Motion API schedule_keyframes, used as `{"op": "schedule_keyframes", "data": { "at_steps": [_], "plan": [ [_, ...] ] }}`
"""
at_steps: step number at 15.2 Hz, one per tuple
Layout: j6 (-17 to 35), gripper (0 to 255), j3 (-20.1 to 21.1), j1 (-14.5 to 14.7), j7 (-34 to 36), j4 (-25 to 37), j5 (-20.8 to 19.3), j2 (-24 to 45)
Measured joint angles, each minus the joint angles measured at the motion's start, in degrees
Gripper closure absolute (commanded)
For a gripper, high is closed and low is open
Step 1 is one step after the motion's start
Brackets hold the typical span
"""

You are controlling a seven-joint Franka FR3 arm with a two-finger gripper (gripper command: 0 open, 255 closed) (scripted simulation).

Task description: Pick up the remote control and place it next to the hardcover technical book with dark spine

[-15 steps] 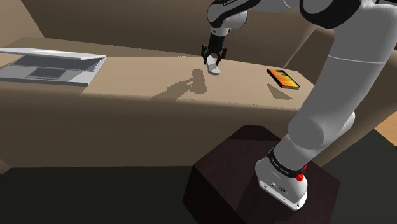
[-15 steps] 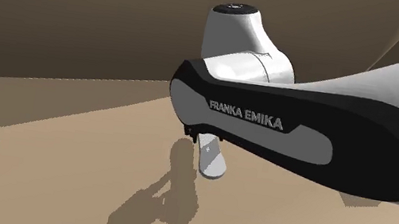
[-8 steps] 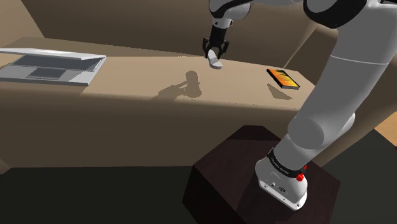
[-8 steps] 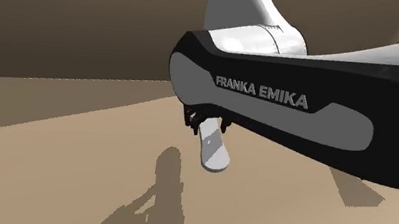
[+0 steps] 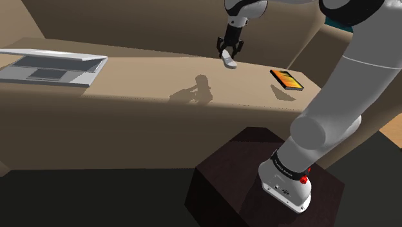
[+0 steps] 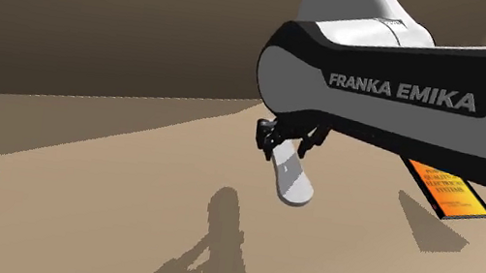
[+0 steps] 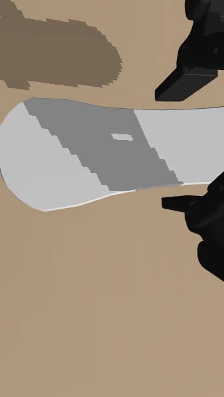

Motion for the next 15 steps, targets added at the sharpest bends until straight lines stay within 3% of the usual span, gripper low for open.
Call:
{"op": "schedule_keyframes", "data": {
  "at_steps": [4, 15],
  "plan": [
    [1.05, 255, -2.29, -2.89, -5.15, -4.40, -0.13, -3.36],
    [1.71, 255, -9.05, -10.50, -19.35, -8.77, -0.57, -7.08]
  ]
}}
